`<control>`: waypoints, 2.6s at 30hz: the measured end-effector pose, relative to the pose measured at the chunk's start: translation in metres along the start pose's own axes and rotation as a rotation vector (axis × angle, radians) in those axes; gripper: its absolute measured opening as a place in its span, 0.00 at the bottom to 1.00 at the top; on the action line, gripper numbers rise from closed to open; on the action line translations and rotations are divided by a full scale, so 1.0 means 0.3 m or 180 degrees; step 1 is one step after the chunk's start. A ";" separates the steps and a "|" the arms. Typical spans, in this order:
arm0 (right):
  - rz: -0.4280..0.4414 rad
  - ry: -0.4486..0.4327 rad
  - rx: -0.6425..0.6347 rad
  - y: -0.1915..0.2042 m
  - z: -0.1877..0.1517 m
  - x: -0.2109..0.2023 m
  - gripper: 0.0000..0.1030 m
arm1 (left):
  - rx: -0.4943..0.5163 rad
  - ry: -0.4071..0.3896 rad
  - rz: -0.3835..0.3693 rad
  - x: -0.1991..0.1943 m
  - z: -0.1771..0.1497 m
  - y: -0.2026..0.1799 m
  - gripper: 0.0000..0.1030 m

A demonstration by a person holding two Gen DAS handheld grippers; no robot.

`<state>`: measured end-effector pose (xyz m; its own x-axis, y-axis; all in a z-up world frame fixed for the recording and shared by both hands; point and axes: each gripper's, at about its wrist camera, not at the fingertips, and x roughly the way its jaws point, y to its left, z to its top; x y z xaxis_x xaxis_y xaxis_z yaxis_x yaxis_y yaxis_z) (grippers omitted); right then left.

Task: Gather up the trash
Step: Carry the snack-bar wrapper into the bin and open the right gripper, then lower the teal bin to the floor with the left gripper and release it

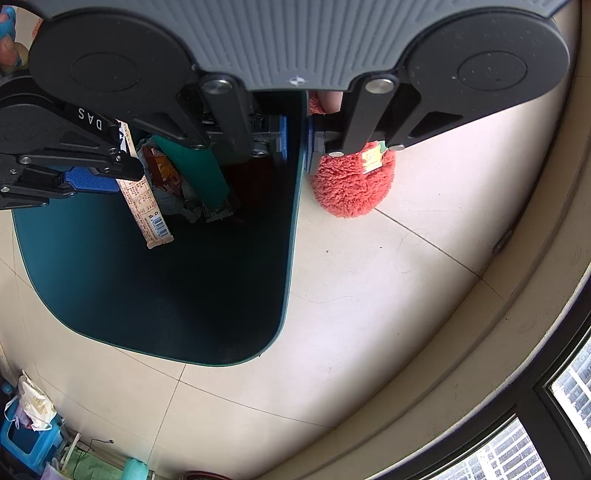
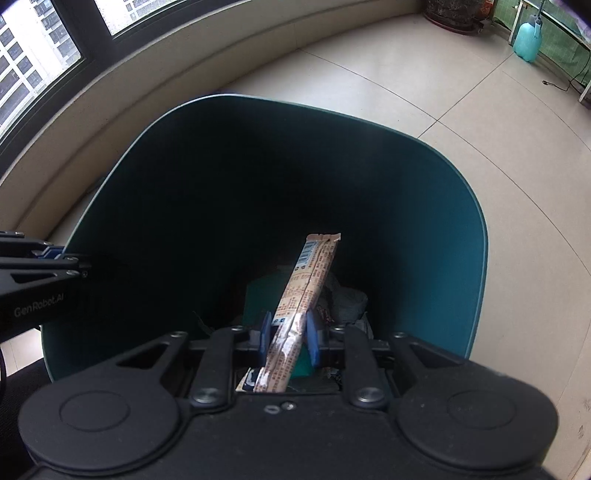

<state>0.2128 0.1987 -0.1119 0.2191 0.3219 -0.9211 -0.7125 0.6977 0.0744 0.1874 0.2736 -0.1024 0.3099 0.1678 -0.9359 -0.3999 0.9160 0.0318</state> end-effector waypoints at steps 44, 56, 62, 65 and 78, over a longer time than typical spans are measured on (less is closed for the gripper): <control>0.0318 -0.1027 0.0292 0.033 -0.282 -0.533 0.61 | 0.0230 -0.1008 0.0183 -0.376 -0.188 -0.025 0.58; 0.0263 -0.1508 0.0275 0.052 -0.441 -0.649 0.86 | 0.0282 -0.1352 -0.0017 -0.505 -0.354 -0.064 0.75; 0.0204 -0.1780 0.0436 0.055 -0.503 -0.678 1.00 | 0.0348 -0.1500 -0.0096 -0.552 -0.423 -0.095 0.81; 0.0157 -0.1900 0.0467 0.061 -0.519 -0.681 1.00 | 0.0371 -0.1537 -0.0161 -0.564 -0.449 -0.105 0.83; -0.0026 -0.2077 0.0542 0.058 -0.525 -0.642 1.00 | 0.0357 -0.1644 -0.0248 -0.555 -0.485 -0.106 0.85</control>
<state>0.0533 0.0480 0.0066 0.6199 0.5996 -0.5061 -0.6059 0.7756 0.1769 0.0231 0.1636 0.0013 0.7306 0.2294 -0.6431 -0.2728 0.9615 0.0331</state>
